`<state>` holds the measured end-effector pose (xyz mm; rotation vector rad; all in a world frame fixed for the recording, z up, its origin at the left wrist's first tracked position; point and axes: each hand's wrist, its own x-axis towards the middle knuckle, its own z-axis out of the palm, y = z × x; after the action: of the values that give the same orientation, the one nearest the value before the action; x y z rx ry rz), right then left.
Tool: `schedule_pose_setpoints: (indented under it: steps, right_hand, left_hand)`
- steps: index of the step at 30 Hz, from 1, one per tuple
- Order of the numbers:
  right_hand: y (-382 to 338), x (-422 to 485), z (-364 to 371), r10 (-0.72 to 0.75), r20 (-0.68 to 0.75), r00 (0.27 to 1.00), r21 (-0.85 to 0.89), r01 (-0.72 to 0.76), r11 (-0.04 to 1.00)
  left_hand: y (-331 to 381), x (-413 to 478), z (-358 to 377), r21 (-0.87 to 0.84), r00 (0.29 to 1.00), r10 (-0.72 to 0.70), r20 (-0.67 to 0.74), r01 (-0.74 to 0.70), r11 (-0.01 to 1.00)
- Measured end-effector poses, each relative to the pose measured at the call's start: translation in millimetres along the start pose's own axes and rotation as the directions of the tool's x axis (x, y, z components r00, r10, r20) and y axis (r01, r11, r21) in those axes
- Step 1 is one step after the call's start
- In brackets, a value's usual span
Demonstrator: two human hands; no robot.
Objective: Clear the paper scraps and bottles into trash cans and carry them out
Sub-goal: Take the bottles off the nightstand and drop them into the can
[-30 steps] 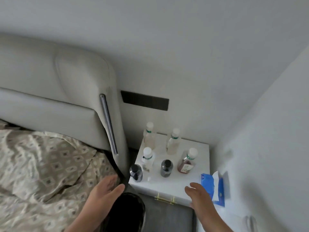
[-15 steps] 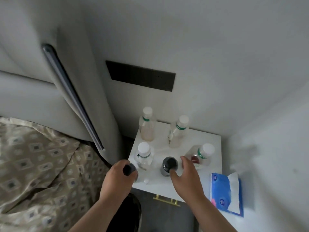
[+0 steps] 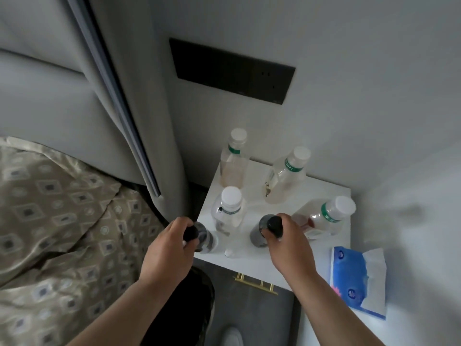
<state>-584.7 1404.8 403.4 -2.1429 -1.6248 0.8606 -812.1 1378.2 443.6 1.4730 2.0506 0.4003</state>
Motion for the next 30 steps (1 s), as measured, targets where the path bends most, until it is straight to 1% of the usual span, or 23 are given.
schedule_pose_setpoints:
  steps: [4,7,9,11,13,16,18,20,22,26,30]
  right_hand:
    - [-1.5,-29.6,-10.5,-0.038,-0.027,0.999,0.018,0.038,0.999]
    - [-4.0,-69.6,-14.6,-0.078,0.001,0.997,0.1,0.077,0.992]
    - [-3.9,-99.0,-3.5,-0.078,0.01,0.997,0.14,0.076,0.987]
    - [-1.3,-121.9,19.8,-0.08,0.025,0.996,0.125,0.076,0.989]
    - [0.9,-139.5,51.4,-0.039,0.148,0.988,0.118,0.022,0.993]
    - [-1.2,-144.9,100.5,-0.074,0.286,0.955,0.072,0.055,0.996]
    - [-1.3,-133.7,139.7,-0.087,0.382,0.92,0.07,0.065,0.995]
    - [2.3,-117.1,180.5,-0.096,0.463,0.881,0.065,0.074,0.995]
    - [5.0,-100.7,216.7,-0.078,0.5,0.863,0.04,0.067,0.997]
    - [17.6,-71.3,280.7,-0.075,0.495,0.866,-0.044,0.111,0.993]
    - [32.9,-52.7,333.3,-0.025,0.516,0.857,-0.121,0.101,0.987]
  left_hand:
    - [-24.5,-31.8,-28.3,-0.081,0.997,-0.04,-0.069,0.034,0.996]
    - [-55.8,-59.6,-51.4,-0.152,0.985,-0.116,-0.13,0.095,0.984]
    - [-78.6,-73.0,-58.3,-0.227,0.976,-0.174,-0.133,0.141,0.964]
    - [-102.8,-79.6,-55.4,-0.231,0.971,-0.209,-0.12,0.177,0.957]
    - [-128.5,-80.5,-43.0,-0.193,0.971,-0.218,-0.096,0.197,0.961]
    - [-160.2,-67.2,-15.5,-0.185,0.975,-0.223,-0.01,0.218,0.958]
    - [-180.0,-51.0,7.7,-0.143,0.977,-0.206,0.06,0.213,0.967]
    - [-200.3,-33.7,31.2,-0.108,0.978,-0.193,0.08,0.201,0.974]
    - [-222.4,-18.4,55.1,-0.092,0.976,-0.192,0.102,0.202,0.975]
    - [-262.4,7.4,96.9,-0.024,0.964,-0.215,0.155,0.222,0.975]
    - [-297.1,27.8,139.7,-0.002,0.935,-0.255,0.246,0.264,0.965]
